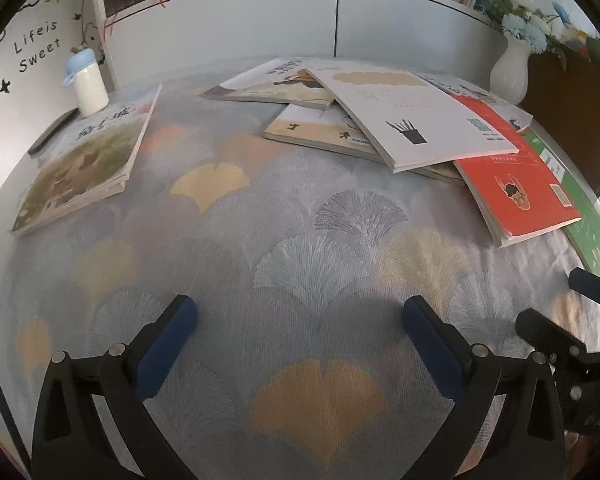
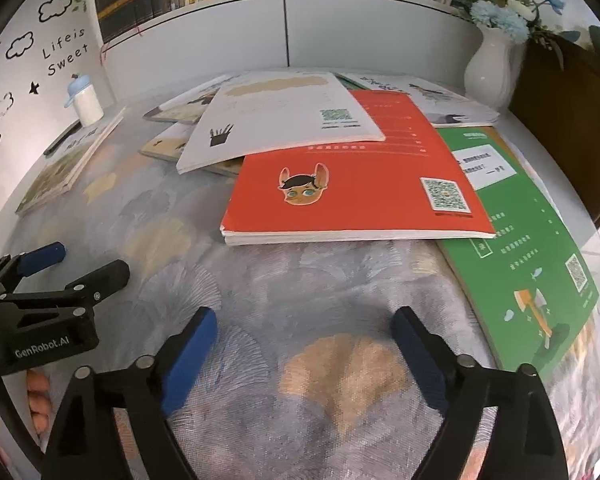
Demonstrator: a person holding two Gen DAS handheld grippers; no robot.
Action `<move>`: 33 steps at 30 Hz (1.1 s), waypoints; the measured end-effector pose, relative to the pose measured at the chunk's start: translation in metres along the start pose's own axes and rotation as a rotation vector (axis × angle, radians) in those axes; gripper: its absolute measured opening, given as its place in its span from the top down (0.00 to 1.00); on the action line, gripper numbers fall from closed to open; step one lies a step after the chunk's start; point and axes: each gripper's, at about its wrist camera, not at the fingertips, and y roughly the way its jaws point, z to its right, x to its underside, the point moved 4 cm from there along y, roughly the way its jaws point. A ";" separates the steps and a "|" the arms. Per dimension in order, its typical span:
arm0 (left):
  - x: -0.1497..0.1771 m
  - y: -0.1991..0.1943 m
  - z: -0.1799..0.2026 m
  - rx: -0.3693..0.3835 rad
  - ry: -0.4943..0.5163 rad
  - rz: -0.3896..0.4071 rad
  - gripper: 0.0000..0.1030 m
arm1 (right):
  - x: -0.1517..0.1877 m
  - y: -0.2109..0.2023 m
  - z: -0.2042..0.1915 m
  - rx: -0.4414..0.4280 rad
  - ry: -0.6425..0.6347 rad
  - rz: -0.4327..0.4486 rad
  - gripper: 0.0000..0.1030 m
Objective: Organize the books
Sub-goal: 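Move the right gripper back over the remaining books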
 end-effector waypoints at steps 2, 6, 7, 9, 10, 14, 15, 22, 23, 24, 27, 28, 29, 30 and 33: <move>0.000 0.000 -0.001 0.003 -0.002 0.000 0.00 | 0.001 0.001 -0.002 -0.004 -0.008 -0.005 0.05; 0.000 0.000 -0.001 0.002 -0.001 0.000 0.00 | 0.001 0.000 -0.001 -0.011 -0.006 -0.006 0.04; 0.000 0.000 -0.002 0.002 -0.001 0.000 0.00 | 0.001 0.000 -0.001 -0.012 -0.005 -0.006 0.04; 0.000 0.000 -0.002 0.003 -0.002 0.000 0.00 | 0.001 0.000 -0.001 -0.011 -0.003 -0.005 0.04; -0.001 0.000 -0.002 0.003 -0.001 -0.001 0.00 | 0.002 0.000 -0.001 -0.009 -0.003 -0.005 0.04; -0.001 0.000 -0.001 -0.010 0.002 -0.003 0.00 | 0.004 -0.002 0.000 0.011 0.009 -0.006 0.04; -0.001 0.000 0.000 -0.013 0.004 0.001 0.00 | 0.004 -0.002 0.001 0.015 0.014 -0.006 0.04; -0.001 0.000 0.000 -0.006 -0.002 -0.001 0.00 | 0.004 -0.002 0.002 0.035 0.008 -0.015 0.02; -0.001 -0.001 0.000 -0.003 -0.004 -0.002 0.00 | 0.004 -0.001 0.002 0.035 0.009 -0.015 0.02; -0.001 -0.001 0.001 -0.001 -0.005 -0.004 0.00 | 0.004 -0.001 0.002 0.036 0.009 -0.015 0.02; -0.002 0.000 0.000 0.010 0.000 -0.042 0.00 | 0.004 -0.001 0.001 0.038 0.009 -0.017 0.01; -0.004 0.002 0.000 0.015 0.005 -0.065 0.00 | 0.004 -0.001 0.002 0.038 0.009 -0.018 0.01; -0.006 0.003 0.000 0.022 0.009 -0.088 0.00 | 0.004 -0.001 0.001 0.038 0.008 -0.020 0.00; -0.007 0.003 0.000 0.028 0.019 -0.111 0.00 | 0.004 0.000 0.001 0.039 0.006 -0.022 0.00; -0.011 -0.004 -0.005 0.000 -0.018 -0.107 0.02 | 0.005 0.000 0.001 0.039 0.001 -0.030 0.00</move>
